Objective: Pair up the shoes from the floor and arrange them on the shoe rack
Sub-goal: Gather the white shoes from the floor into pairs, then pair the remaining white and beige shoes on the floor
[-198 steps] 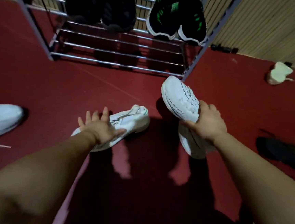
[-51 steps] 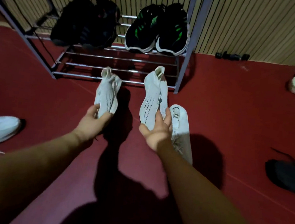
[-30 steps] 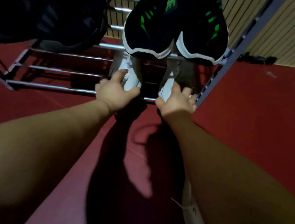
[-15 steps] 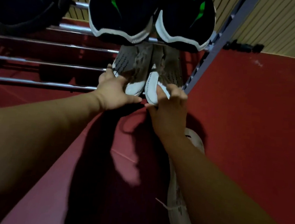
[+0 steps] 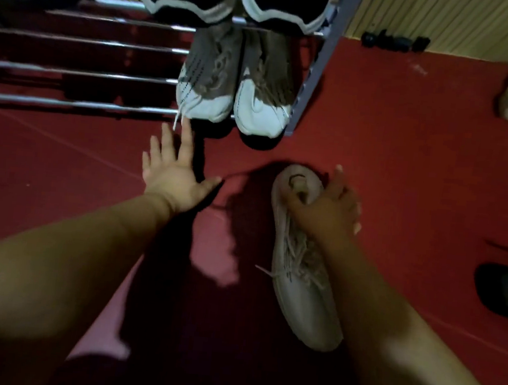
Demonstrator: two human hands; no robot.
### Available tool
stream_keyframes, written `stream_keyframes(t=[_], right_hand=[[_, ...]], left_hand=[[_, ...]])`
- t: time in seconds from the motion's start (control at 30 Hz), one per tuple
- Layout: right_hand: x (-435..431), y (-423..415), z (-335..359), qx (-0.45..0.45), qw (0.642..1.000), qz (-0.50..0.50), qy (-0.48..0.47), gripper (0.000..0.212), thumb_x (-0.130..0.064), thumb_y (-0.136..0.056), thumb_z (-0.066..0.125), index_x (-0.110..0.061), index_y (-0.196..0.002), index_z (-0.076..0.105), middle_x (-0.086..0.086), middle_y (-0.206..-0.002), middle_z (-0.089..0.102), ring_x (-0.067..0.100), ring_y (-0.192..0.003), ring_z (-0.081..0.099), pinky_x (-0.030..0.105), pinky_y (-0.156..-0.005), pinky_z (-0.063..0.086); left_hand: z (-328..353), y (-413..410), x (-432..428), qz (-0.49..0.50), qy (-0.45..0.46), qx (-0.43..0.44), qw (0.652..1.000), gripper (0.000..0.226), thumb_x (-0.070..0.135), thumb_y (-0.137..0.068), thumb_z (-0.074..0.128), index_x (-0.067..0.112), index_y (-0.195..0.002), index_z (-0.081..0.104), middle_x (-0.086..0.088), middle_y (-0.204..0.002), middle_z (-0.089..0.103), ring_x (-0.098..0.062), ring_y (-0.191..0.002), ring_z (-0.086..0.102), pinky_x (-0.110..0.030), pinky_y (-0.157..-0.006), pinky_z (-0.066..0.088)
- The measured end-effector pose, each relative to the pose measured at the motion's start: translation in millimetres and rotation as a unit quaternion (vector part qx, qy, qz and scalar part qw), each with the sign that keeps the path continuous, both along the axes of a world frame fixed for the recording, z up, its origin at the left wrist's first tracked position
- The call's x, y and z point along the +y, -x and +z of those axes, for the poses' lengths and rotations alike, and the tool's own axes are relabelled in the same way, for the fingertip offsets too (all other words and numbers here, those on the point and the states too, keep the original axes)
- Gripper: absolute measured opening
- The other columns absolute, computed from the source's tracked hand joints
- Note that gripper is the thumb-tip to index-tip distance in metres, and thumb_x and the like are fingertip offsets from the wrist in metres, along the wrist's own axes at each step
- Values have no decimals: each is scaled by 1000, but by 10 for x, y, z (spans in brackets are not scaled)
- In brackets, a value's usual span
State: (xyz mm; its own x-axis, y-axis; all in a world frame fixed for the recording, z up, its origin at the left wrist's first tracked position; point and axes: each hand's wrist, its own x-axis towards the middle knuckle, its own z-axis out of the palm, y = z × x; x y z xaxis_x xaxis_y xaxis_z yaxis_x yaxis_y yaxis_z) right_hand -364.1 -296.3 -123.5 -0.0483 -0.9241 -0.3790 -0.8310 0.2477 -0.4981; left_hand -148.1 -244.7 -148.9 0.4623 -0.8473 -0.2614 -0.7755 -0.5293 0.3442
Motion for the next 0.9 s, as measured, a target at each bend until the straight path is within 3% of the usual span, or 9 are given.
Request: stream_keyframes(t=[0.07,0.13,0.27,0.37,0.43,0.57,0.7,0.77,0.9], right_hand=[[319,152,-32,14,996,-1,-83,122,-70,-65,67,-28,-150,-11,17,-155,3,35,-143,7,51,-113,13],[575,226,-111,39,996,20,-80,130,-69,-60,71,-29,-149,-14,19,-154,5,37,-141,11,51,-113,17],[725,181,-13,70,995,71,-31,125,-51,-66,78,-25,-150,-12,16,-147,21,35,-135,24,50,-107,26],[774,180,45,89,981,174,-7,120,-41,-69,76,-23,-150,-10,14,-142,29,34,-129,32,48,-102,31],[825,190,80,146,944,292,51,114,-39,-71,73,-22,-151,-6,12,-141,32,33,-126,36,45,-102,31],[828,72,203,181,827,519,117,105,-40,-75,68,-20,-152,0,7,-146,31,29,-131,33,41,-108,25],[933,-231,307,167,752,625,124,98,-40,-78,63,-28,-151,-1,7,-144,34,27,-128,36,41,-109,24],[1019,-339,303,170,752,626,117,95,-38,-80,62,-30,-151,-1,6,-146,32,26,-127,38,41,-107,27],[1124,-373,225,189,818,534,100,83,-38,-88,54,-31,-151,0,10,-142,36,31,-123,40,44,-98,34]], left_hand=[[-101,167,294,-10,-98,-11,995,100,70,-80,48,33,-149,-15,-11,-158,-17,-33,-145,-13,-50,-116,-4],[-158,281,567,-45,-140,-31,989,92,75,-81,35,35,-149,-11,-8,-157,-20,-32,-144,-18,-50,-115,-8],[-100,183,903,-120,-171,-60,976,87,72,-85,33,35,-149,-11,-4,-157,-21,-29,-145,-16,-48,-116,-6],[-18,27,1075,-118,-194,-86,970,86,67,-88,36,33,-149,-13,-3,-159,-15,-27,-146,-10,-47,-117,-4],[11,-78,1173,-53,-169,-91,980,84,64,-90,37,31,-150,-12,-6,-160,-8,-29,-146,-7,-47,-117,-3],[100,-320,1298,66,-105,-83,989,78,57,-93,37,30,-151,-7,-8,-160,-2,-31,-146,-4,-47,-117,-1],[216,-489,1270,83,-104,-89,987,73,55,-94,33,28,-152,-4,-9,-160,-2,-31,-146,-6,-47,-117,-2],[274,-487,1210,89,-90,-83,988,72,56,-94,32,28,-152,-2,-9,-160,-1,-31,-146,-5,-47,-117,-2],[366,-324,1030,62,-89,-72,992,72,57,-95,30,27,-152,-3,-10,-160,-2,-32,-146,-6,-47,-117,-1]])
